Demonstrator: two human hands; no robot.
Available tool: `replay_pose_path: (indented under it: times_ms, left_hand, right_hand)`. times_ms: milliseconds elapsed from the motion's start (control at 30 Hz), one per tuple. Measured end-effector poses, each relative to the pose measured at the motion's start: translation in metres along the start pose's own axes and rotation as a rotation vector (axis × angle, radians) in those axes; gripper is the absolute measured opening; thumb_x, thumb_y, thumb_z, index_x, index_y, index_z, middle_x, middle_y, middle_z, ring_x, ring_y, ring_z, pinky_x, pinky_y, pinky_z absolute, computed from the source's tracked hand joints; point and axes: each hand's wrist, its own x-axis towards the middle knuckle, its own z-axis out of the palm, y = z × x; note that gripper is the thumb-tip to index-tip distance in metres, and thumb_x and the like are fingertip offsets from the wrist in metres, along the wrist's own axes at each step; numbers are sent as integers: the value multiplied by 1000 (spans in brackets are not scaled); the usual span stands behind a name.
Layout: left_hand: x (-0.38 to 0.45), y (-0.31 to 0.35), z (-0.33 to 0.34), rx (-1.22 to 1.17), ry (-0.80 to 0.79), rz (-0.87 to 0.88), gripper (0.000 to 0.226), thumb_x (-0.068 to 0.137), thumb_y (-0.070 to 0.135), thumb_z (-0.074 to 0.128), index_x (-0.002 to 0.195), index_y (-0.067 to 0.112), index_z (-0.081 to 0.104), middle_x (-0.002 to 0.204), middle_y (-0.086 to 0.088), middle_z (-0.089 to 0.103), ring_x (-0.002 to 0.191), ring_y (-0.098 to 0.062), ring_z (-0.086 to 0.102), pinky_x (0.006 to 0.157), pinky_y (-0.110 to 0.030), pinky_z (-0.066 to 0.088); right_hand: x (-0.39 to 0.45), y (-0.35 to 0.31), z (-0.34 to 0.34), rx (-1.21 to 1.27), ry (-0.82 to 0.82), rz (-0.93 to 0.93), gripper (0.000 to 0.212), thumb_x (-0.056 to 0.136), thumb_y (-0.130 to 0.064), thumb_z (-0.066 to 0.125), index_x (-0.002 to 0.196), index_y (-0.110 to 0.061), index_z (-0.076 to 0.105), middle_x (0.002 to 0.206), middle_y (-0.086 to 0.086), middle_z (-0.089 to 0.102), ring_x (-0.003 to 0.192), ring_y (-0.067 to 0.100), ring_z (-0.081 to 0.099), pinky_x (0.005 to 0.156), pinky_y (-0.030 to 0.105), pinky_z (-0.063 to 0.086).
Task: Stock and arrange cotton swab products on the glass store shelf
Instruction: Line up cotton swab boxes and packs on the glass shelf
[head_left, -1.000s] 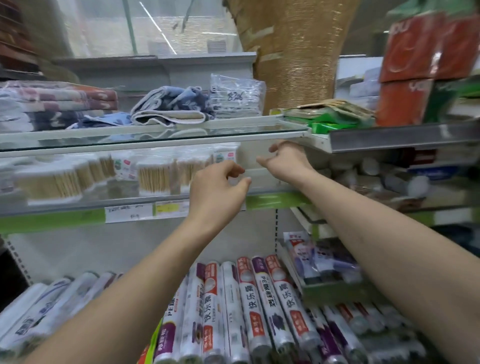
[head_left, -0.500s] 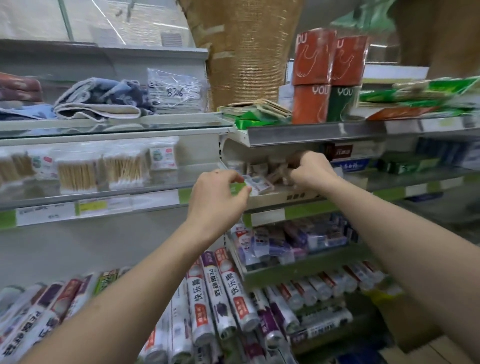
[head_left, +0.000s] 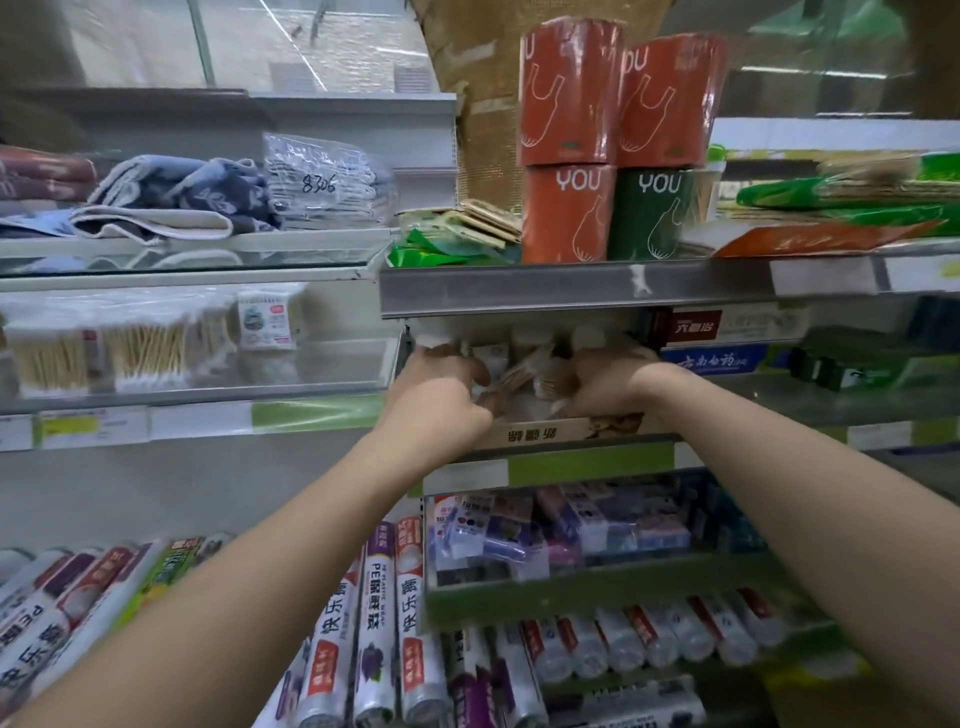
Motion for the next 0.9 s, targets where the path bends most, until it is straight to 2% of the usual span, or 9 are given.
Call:
replay_pose_path:
  times_ms: [67,167,233,400,500,633,733,800,900]
  left_hand:
    - [9,10,7,55,-86,-42,16,91,48,60,97,38,70,126,-6,67,115,-30,60,92,-32,51]
    - [19,20,16,57,-171,-114,38,92,42,60,129,34,64,136,-9,61,121,-32,59,97,-33,49]
    - [26,20,18,-2,-213,-152,41,90,35,60,131,30,62,133,-12,62,119,-33,59,98,-35,51]
    - [39,16,20,-21,-315,-187,51,92,29,57,142,20,53,141,-16,57,126,-36,54,104,-39,48]
    - [39,15,24,-21,-297,-193,24,95,27,53,115,17,61,125,-20,64,112,-37,60,92,-36,50]
    - [40,10,36,-37,-239,-216,38,97,36,49,126,15,63,125,-19,65,114,-36,60,96,-38,49]
    - [38,7,42,-12,-191,-250,40,90,41,53,118,14,64,123,-20,61,112,-39,56,90,-38,50]
    - [36,8,41,18,-168,-265,40,91,40,56,118,11,62,130,-22,55,118,-43,51,96,-40,46]
    - [32,13,34,-7,-157,-283,44,91,38,62,129,15,58,142,-21,43,127,-44,42,101,-41,42]
  right_hand:
    - [6,6,2,32,-18,-22,35,80,-49,76,97,-21,63,94,-6,67,85,12,63,63,25,47]
    - [15,10,7,149,5,-81,58,79,-40,79,131,-23,58,124,-4,64,108,18,62,90,30,53]
    - [23,14,13,230,73,-137,52,80,-39,78,128,-26,61,125,-5,65,110,16,62,98,33,52]
    - [31,23,26,625,295,-148,16,78,-30,77,93,-28,73,96,-8,73,90,12,68,84,32,58]
    - [34,27,27,830,323,-138,15,79,-17,76,91,-27,75,96,-7,73,95,12,67,83,25,53]
    - [38,27,29,770,385,-88,23,85,-8,67,101,-22,77,101,-5,70,97,13,63,76,19,47]
    - [39,26,32,736,412,-77,13,91,-15,67,99,-21,76,105,0,72,99,17,65,90,30,52]
    - [38,27,33,810,428,-68,6,91,-20,72,96,-21,74,104,2,73,98,19,67,89,34,55]
    - [31,28,33,885,378,-41,44,74,-20,88,114,-15,70,108,-2,66,101,18,65,75,24,52]
